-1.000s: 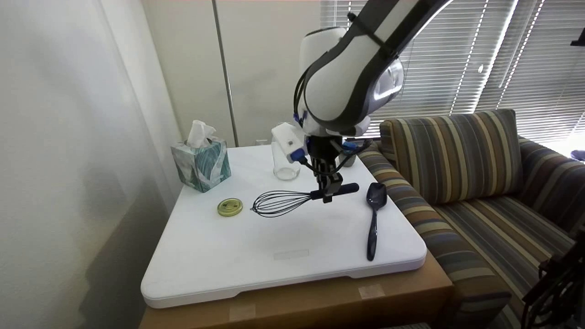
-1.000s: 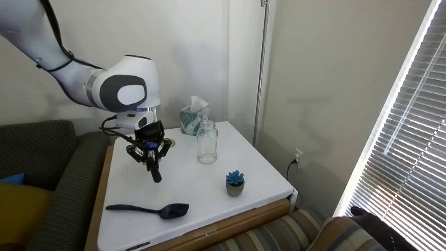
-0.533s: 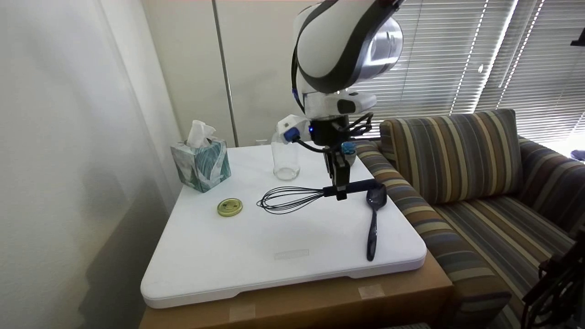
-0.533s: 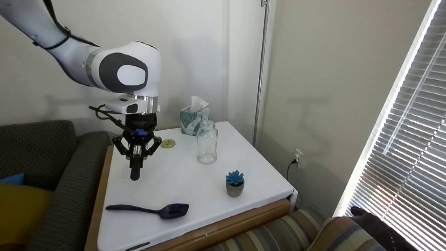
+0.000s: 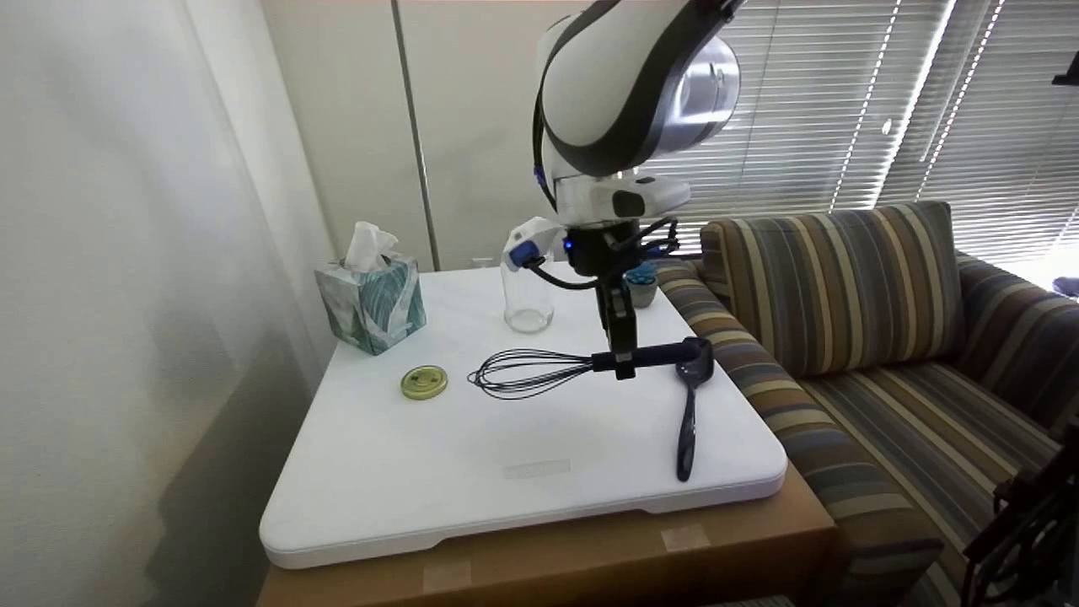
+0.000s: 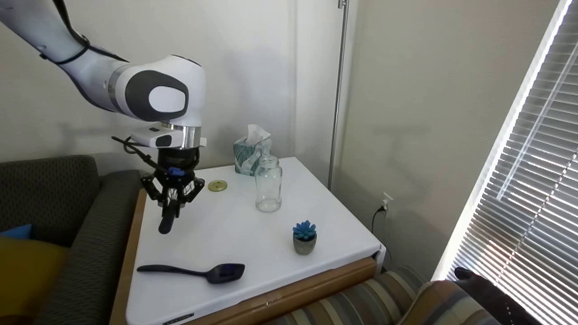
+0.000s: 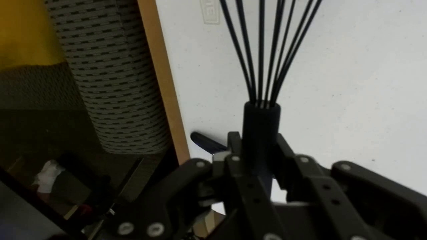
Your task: Remove the spoon from the jar and put it on the table, move the grey object backwards, put the whisk beside the spoon, and then move the glass jar forward
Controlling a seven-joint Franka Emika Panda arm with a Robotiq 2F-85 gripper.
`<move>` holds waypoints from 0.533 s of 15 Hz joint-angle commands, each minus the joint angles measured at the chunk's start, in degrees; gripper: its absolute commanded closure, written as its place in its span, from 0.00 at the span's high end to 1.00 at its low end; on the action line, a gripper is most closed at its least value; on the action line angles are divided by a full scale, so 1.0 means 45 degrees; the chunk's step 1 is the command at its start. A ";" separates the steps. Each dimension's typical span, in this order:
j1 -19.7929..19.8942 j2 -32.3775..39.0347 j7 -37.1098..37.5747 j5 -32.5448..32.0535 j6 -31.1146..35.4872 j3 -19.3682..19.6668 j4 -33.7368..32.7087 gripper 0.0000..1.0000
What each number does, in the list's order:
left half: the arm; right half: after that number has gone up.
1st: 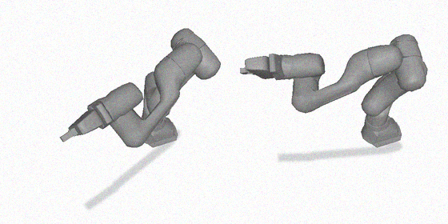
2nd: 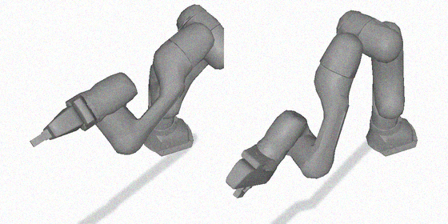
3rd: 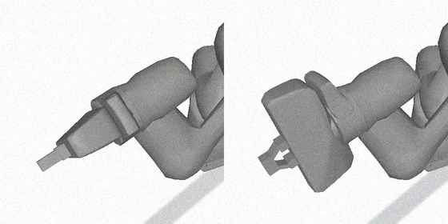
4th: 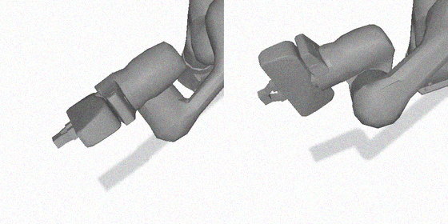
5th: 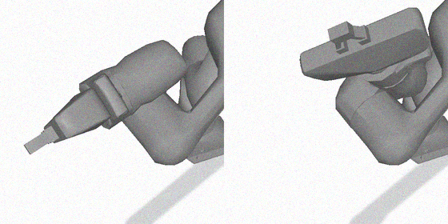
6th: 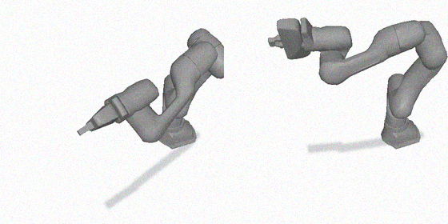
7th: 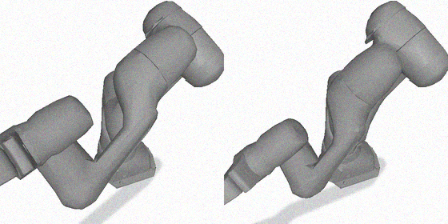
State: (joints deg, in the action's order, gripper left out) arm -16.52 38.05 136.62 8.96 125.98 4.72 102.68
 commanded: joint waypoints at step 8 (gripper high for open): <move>-0.2360 -0.0133 0.2855 0.6048 -0.0537 0.2747 0.0869 0.06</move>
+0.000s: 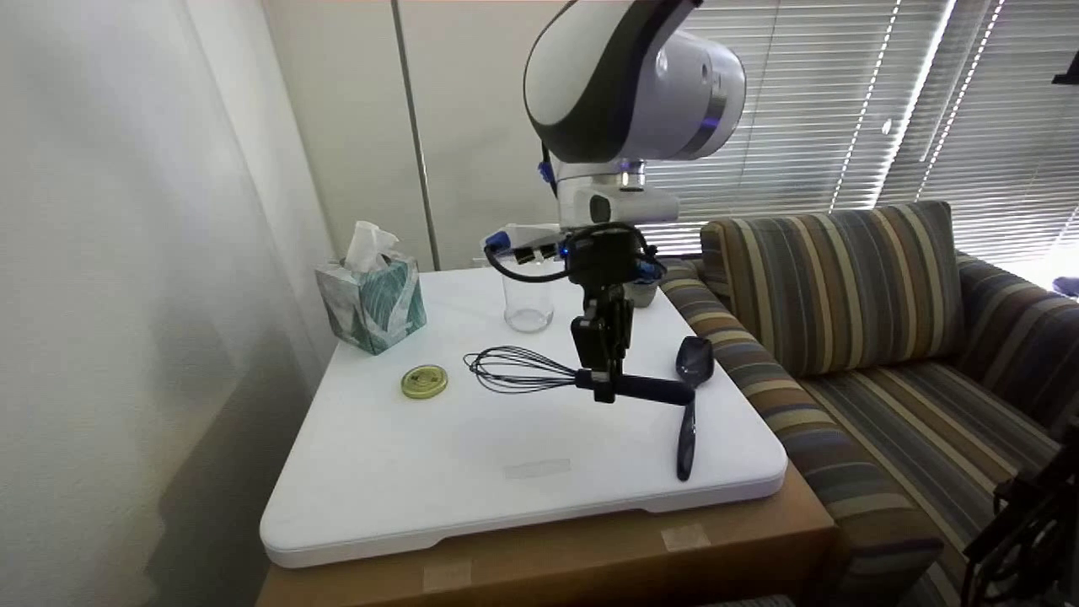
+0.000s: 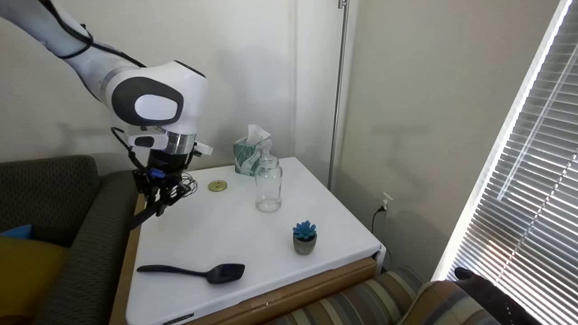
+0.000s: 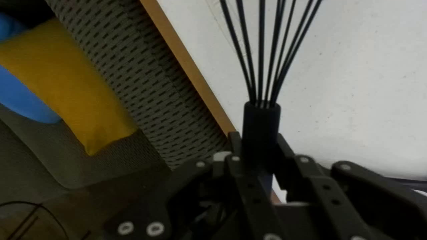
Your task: Remove the spoon from the jar and put it on the table, move the grey object backwards, put the whisk beside the spoon, and then move the glass jar forward
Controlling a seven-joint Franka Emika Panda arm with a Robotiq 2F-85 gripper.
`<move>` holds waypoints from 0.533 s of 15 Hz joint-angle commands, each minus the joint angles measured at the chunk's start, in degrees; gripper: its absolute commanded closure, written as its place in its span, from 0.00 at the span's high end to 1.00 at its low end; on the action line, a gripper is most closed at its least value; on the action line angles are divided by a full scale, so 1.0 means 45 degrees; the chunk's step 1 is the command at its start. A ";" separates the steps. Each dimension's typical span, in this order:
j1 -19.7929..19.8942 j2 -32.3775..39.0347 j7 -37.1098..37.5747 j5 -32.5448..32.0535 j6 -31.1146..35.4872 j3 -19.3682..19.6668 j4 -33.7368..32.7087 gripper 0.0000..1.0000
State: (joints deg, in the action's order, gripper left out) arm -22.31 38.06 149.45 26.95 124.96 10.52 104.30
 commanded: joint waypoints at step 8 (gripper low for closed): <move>-0.3543 0.0843 0.0023 0.5393 -0.0043 0.4520 0.0656 0.06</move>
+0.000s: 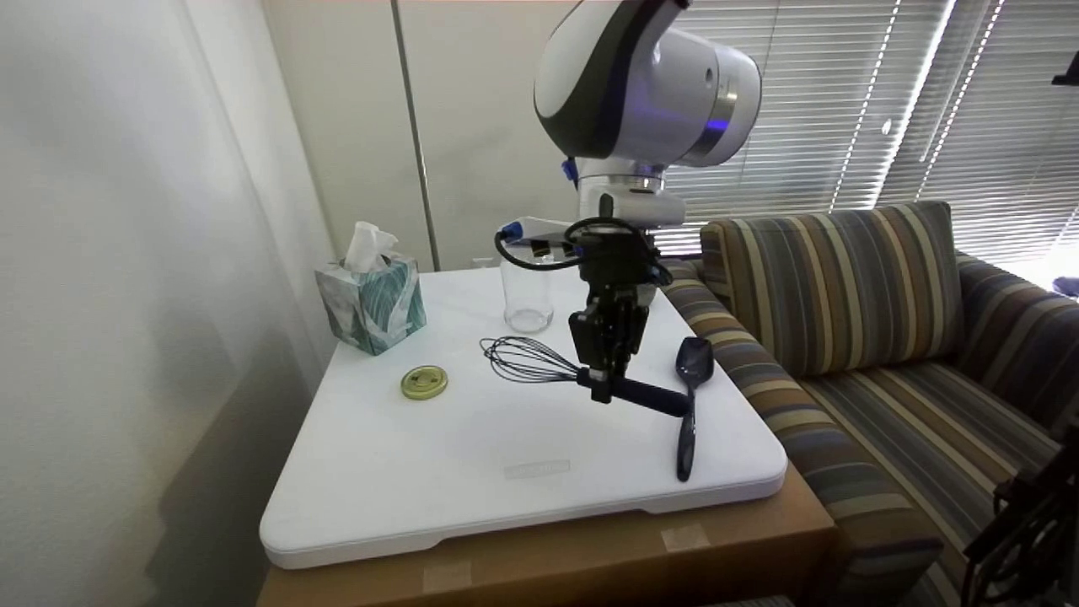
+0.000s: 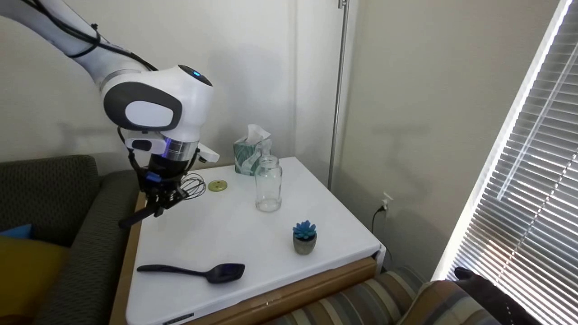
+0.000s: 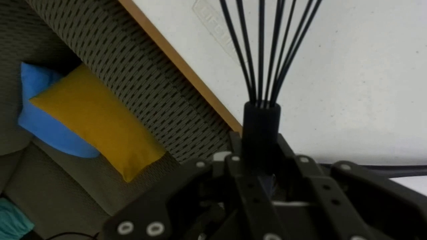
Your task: Remove the spoon from the jar and put it on the table, move the grey object backwards, put the whisk beside the spoon, and then move the glass jar forward
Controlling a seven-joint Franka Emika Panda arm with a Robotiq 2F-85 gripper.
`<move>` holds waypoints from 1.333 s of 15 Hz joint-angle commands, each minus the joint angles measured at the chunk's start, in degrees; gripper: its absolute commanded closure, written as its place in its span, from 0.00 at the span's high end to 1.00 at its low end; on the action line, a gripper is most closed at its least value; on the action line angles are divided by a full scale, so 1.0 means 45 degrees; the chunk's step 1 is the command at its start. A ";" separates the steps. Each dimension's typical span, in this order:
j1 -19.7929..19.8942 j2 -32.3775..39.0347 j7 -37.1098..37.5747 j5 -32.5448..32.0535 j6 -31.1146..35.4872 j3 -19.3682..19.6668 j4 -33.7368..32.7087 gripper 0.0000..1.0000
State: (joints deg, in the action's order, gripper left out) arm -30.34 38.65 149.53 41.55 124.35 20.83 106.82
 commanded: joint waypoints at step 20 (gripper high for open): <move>-0.1207 0.0939 -0.0116 1.2041 0.7279 0.0431 0.2124 0.06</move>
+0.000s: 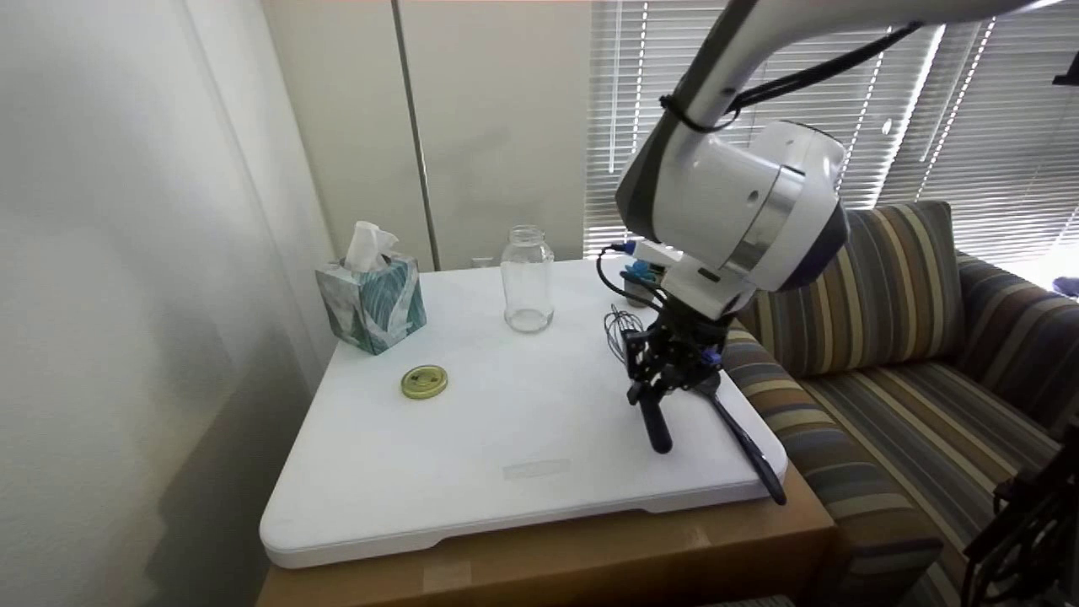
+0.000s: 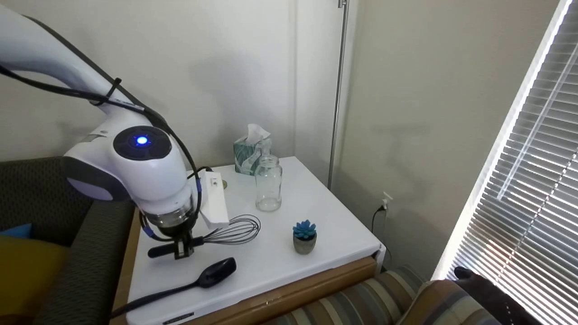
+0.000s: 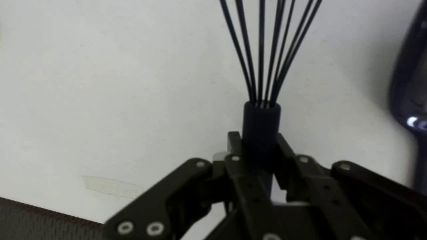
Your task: Remove the spoon from the jar and put it on the table, move the grey object backwards, put the whisk beside the spoon, and then move the glass jar forward
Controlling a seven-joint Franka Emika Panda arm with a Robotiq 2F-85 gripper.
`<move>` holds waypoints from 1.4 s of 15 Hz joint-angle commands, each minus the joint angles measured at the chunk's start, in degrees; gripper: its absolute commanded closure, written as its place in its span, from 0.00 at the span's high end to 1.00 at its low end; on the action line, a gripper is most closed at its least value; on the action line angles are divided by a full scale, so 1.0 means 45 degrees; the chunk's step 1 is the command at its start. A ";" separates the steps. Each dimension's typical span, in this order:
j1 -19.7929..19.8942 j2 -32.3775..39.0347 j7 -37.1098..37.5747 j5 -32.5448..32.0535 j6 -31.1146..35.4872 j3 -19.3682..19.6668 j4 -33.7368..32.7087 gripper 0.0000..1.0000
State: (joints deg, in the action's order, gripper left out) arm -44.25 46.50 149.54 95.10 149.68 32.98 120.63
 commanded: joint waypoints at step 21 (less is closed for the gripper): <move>0.3127 0.0263 -0.0067 -0.2851 -0.1249 -0.1974 -0.1525 0.06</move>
State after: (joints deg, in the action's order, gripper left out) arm -25.61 46.96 149.24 82.25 147.51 17.91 111.54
